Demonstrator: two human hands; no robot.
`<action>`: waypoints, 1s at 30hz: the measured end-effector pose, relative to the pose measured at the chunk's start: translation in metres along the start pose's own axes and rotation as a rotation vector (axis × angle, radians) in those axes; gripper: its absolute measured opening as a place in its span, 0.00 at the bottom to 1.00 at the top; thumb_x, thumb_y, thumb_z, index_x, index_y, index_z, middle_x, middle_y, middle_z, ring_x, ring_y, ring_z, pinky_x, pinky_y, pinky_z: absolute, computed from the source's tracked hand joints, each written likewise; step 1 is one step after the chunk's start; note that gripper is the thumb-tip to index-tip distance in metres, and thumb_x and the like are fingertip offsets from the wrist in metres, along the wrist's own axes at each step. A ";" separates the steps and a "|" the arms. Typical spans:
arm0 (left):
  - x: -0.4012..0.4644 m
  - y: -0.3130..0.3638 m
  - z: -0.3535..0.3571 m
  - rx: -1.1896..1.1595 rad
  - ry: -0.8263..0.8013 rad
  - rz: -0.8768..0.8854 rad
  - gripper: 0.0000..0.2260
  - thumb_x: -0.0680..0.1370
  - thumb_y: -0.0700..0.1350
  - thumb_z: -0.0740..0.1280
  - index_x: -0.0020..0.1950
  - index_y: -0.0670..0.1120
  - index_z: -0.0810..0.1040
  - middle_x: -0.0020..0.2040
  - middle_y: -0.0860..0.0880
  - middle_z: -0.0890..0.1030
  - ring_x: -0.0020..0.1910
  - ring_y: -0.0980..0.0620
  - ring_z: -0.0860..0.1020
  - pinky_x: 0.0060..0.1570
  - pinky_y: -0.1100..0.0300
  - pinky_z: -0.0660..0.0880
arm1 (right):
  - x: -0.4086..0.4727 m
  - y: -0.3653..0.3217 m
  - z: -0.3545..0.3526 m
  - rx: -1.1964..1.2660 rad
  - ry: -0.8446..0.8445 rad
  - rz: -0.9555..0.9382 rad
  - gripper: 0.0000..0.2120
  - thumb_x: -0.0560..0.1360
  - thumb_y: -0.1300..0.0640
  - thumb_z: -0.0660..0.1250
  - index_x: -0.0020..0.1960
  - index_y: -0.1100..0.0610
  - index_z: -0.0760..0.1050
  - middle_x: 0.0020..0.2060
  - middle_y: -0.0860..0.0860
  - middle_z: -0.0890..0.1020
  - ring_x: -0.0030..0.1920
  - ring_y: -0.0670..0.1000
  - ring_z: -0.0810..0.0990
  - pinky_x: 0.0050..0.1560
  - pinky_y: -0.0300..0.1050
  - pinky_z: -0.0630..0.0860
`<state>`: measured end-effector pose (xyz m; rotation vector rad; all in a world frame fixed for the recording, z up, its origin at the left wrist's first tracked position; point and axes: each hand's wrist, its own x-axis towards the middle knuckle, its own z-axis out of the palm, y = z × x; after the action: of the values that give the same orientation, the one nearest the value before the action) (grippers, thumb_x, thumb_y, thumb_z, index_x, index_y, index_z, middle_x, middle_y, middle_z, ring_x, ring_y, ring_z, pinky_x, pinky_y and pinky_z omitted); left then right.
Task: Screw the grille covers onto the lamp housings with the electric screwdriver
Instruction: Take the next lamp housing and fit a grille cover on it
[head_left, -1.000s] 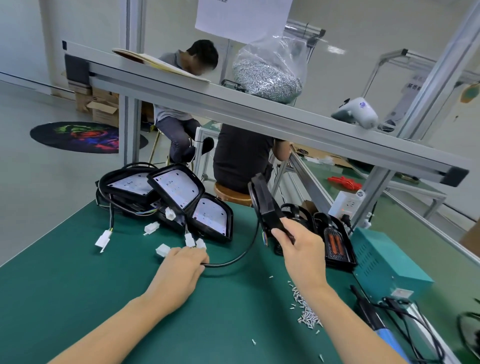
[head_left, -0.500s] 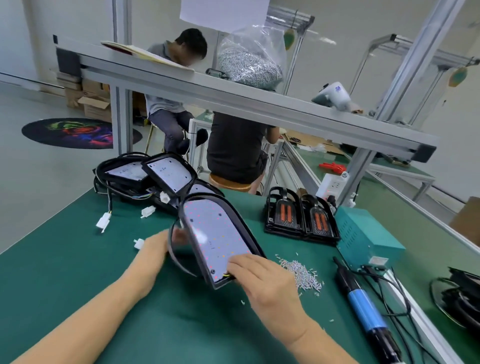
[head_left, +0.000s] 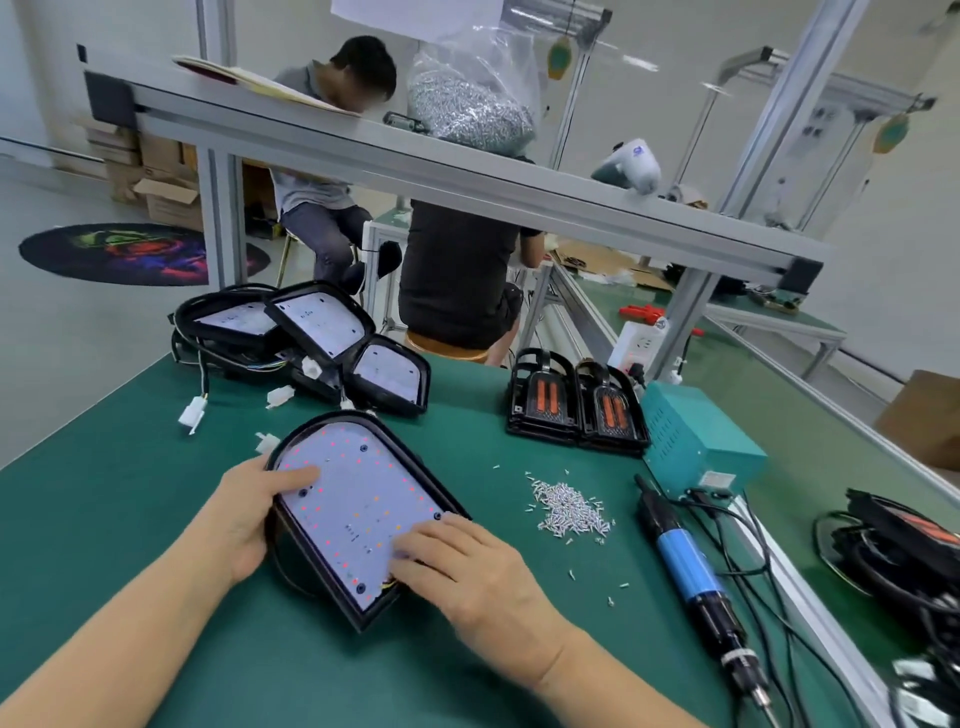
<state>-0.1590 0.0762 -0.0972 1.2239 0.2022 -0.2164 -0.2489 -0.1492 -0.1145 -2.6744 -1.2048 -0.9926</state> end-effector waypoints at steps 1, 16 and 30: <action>0.000 0.002 -0.003 -0.013 0.028 0.020 0.07 0.74 0.30 0.64 0.47 0.39 0.77 0.32 0.46 0.84 0.28 0.50 0.82 0.25 0.60 0.78 | -0.003 -0.001 0.002 0.025 0.023 0.054 0.17 0.72 0.71 0.67 0.57 0.59 0.81 0.59 0.53 0.81 0.60 0.54 0.79 0.66 0.49 0.71; 0.008 -0.011 0.000 -0.059 0.047 0.027 0.09 0.75 0.30 0.64 0.46 0.44 0.77 0.31 0.49 0.83 0.27 0.52 0.81 0.24 0.61 0.78 | -0.043 0.054 0.004 -0.018 -0.806 0.577 0.53 0.63 0.25 0.27 0.80 0.53 0.41 0.79 0.46 0.42 0.78 0.46 0.37 0.63 0.55 0.16; 0.007 -0.054 0.060 0.056 0.080 0.244 0.16 0.75 0.30 0.64 0.55 0.48 0.76 0.49 0.47 0.81 0.47 0.46 0.79 0.50 0.52 0.74 | -0.014 0.151 -0.007 -0.125 -0.424 1.006 0.28 0.82 0.44 0.56 0.79 0.49 0.55 0.77 0.48 0.59 0.78 0.49 0.49 0.74 0.61 0.34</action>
<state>-0.1651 0.0020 -0.1279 1.3015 0.1154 0.0393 -0.1557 -0.2660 -0.0848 -3.0231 0.2920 -0.3427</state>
